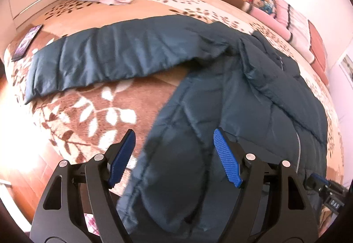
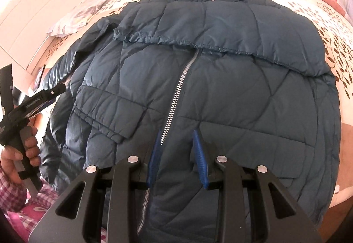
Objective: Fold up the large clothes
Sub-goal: 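Release the sleeve with the right gripper while the left gripper grasps the other sleeve, then lift the other sleeve with the left gripper and fold it across the body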
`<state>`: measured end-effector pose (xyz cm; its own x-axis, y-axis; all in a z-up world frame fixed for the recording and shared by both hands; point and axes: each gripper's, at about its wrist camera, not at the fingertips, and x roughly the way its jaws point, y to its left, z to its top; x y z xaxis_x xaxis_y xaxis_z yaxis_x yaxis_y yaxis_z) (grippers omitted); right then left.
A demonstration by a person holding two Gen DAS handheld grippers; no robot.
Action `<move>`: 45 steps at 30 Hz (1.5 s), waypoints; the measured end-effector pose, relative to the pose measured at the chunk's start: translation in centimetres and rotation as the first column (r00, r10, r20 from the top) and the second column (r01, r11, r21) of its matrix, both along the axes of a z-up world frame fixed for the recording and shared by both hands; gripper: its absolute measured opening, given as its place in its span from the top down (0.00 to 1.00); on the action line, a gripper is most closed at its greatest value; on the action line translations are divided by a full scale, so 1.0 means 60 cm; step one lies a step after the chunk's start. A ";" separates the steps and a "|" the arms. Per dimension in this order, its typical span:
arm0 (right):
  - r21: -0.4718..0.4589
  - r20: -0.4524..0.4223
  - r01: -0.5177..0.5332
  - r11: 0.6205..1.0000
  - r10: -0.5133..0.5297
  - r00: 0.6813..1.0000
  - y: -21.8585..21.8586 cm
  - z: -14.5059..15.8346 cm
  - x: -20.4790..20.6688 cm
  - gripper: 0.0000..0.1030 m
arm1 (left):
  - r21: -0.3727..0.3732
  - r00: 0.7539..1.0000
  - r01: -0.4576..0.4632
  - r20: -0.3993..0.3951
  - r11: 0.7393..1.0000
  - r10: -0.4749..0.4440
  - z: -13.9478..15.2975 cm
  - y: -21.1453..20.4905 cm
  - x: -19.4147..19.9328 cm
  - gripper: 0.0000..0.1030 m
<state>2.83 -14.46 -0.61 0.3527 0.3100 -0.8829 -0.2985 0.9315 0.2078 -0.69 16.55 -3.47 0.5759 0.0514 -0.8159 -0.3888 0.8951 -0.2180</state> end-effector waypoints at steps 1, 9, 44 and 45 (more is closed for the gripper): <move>0.000 -0.001 -0.001 1.000 0.001 1.000 0.000 -0.001 0.000 0.68 | -0.001 1.000 -0.015 0.000 1.000 0.015 -0.001 0.007 -0.001 0.29; 0.001 -0.018 0.001 1.000 -0.001 1.000 -0.002 -0.008 0.003 0.68 | -0.051 0.991 -0.132 0.003 0.990 0.133 -0.018 0.059 -0.013 0.29; -0.016 -0.053 -0.003 1.000 0.003 0.999 0.004 -0.029 0.017 0.68 | -0.379 0.756 -0.593 0.040 0.710 0.653 -0.102 0.323 -0.005 0.79; -0.016 -0.052 -0.004 1.000 0.003 0.999 0.004 -0.029 0.018 0.68 | -0.379 0.759 -0.588 0.046 0.715 0.649 -0.102 0.329 -0.006 0.84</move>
<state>3.89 -14.24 -2.33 0.3052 0.2964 -0.9050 -0.2912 0.9338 0.2077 -1.05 36.31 -9.59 0.6346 0.1982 -0.7469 -0.7607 0.3307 -0.5586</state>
